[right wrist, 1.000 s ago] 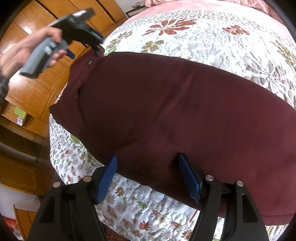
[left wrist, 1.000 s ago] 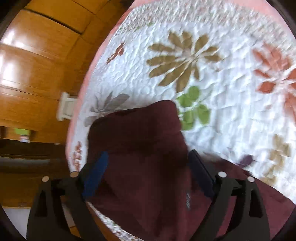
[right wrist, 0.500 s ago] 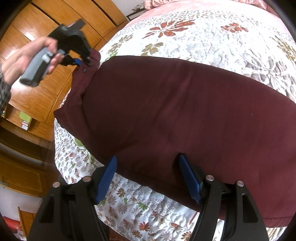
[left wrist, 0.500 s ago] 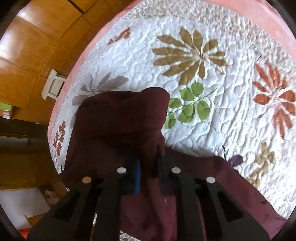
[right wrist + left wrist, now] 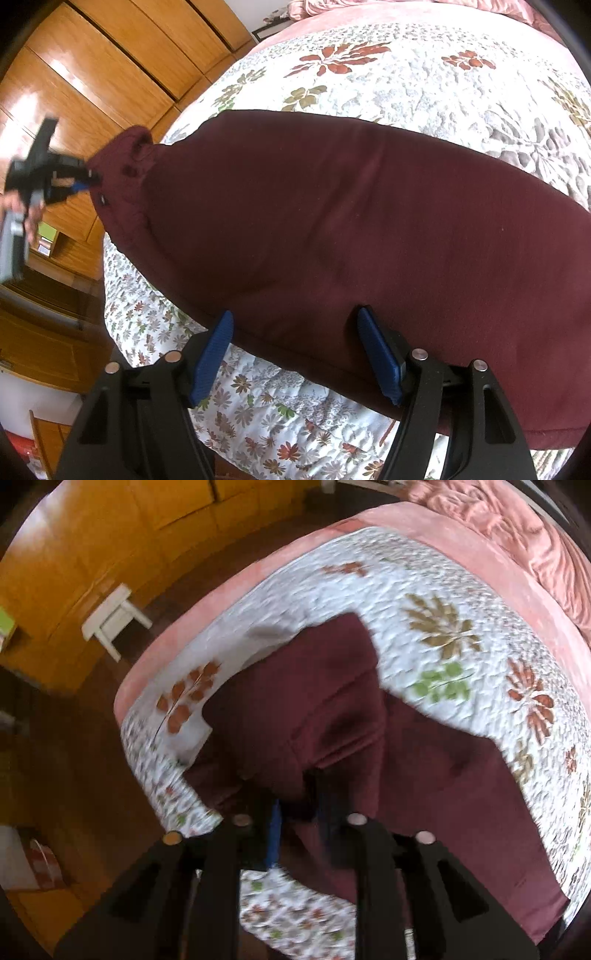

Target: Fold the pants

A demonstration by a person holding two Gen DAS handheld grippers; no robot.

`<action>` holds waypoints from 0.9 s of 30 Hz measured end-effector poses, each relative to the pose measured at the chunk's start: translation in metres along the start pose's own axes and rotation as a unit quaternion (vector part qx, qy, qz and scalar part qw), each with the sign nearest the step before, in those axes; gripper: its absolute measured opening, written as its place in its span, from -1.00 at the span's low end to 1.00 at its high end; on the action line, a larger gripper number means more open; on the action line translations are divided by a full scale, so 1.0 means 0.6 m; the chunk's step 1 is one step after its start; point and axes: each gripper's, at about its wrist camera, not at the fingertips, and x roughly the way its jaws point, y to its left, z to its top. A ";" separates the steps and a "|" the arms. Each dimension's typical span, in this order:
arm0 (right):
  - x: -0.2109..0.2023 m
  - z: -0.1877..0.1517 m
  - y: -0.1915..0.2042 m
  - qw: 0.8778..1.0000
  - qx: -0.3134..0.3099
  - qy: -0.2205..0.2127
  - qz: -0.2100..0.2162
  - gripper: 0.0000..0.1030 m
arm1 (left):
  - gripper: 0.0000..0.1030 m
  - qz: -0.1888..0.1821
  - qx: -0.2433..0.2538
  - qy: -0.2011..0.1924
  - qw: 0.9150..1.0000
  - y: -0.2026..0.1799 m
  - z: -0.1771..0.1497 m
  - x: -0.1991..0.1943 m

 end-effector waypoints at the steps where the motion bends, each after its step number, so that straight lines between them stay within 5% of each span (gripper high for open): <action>1: -0.001 0.000 -0.001 1.000 0.003 0.000 0.004 0.38 | -0.45 -0.017 -0.016 0.005 1.000 0.019 -0.008 0.008; 4: -0.007 0.004 -0.010 1.000 0.019 0.001 0.018 0.37 | 0.03 -0.042 -0.057 0.001 0.997 0.068 -0.035 0.011; 10: -0.021 0.009 -0.009 1.000 0.025 -0.002 -0.006 0.36 | 0.25 -0.146 -0.119 -0.005 0.982 0.106 -0.085 -0.003; 18: -0.090 0.013 -0.013 0.998 0.040 -0.036 -0.013 0.36 | 0.35 -0.139 -0.114 0.045 0.983 0.066 -0.104 0.065; 21: -0.091 0.008 -0.033 0.998 0.056 -0.022 -0.030 0.36 | 0.34 -0.075 -0.088 0.078 0.990 0.046 -0.110 0.113; 24: -0.084 -0.005 -0.057 0.996 0.071 -0.005 -0.048 0.36 | 0.34 -0.071 -0.096 0.075 0.990 0.044 -0.111 0.118; 27: -0.104 -0.019 -0.076 0.996 0.084 -0.018 -0.039 0.36 | 0.12 -0.083 -0.079 0.048 0.992 0.024 -0.120 0.069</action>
